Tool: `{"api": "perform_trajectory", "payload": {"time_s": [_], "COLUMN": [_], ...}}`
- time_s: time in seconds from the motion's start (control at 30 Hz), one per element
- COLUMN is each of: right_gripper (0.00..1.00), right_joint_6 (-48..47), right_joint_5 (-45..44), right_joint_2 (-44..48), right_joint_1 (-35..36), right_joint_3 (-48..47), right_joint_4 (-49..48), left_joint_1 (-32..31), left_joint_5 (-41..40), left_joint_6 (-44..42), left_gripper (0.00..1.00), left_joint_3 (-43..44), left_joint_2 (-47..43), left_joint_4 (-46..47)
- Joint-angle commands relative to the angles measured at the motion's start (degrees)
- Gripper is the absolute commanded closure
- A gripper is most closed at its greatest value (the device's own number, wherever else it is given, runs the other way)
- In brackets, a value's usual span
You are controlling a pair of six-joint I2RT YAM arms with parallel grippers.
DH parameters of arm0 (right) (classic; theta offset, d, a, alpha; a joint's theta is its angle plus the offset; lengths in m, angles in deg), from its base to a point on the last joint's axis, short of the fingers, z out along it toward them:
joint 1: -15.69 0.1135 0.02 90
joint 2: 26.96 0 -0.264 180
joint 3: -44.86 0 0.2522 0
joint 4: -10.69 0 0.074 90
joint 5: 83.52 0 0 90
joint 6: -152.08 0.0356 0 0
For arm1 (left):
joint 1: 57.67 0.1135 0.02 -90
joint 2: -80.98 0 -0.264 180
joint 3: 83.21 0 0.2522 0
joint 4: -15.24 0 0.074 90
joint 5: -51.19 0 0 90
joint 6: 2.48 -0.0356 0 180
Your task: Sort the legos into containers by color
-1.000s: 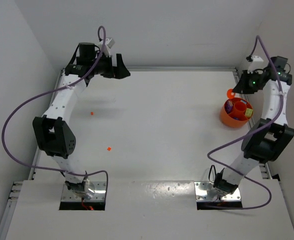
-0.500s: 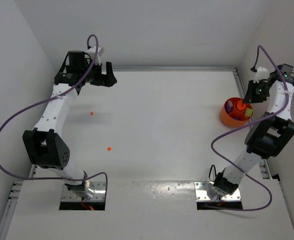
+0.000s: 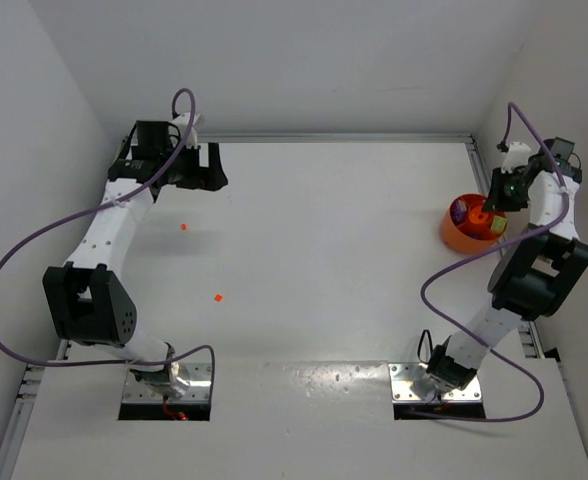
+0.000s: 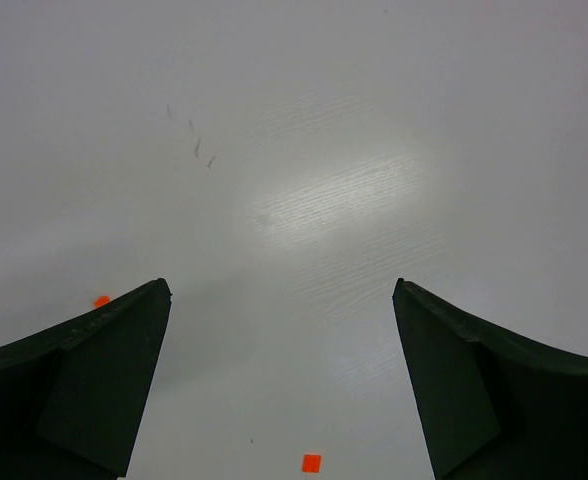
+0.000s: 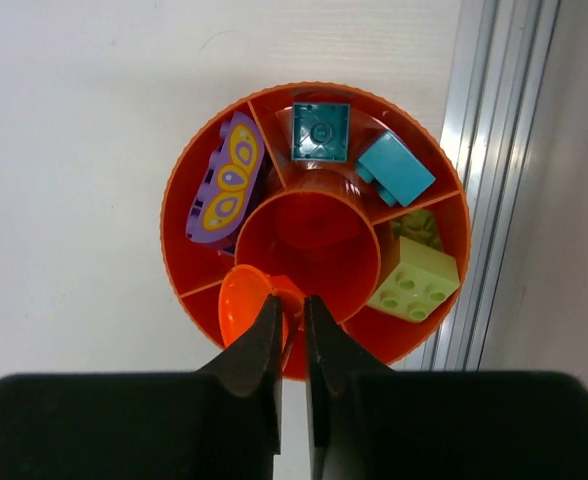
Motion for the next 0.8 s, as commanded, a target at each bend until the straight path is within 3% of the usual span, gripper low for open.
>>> {"api": "perform_trajectory", "payload": {"time_s": [0.0,0.07,0.37,0.77], "right_gripper": [0.95,1.0,1.0,1.0], "right_joint_6": [0.9,1.7,2.8,1.8], "right_joint_5": [-2.7,-1.0,7.9,-0.3], "right_joint_2": [2.6,2.6,4.3,4.8], "right_joint_1": [-0.1,-0.6,-1.8,-0.5], "right_joint_3": [0.1,0.1,-5.9,0.4], "right_joint_4": [-6.8,-6.8,-2.5,-11.1], "left_joint_1": [1.6,2.3,2.3,2.8], "left_joint_5": [-0.4,0.3,1.5,0.1], "left_joint_6": [-0.2,-0.2,-0.8,-0.8], "left_gripper": [0.0,0.0,0.0,0.0], "left_joint_3": [-1.4,-2.0,-2.5,-2.0], "left_joint_2": [-3.1,-3.7,-3.7,-2.6], "left_joint_4": [0.2,0.2,-0.4,-0.4]}}
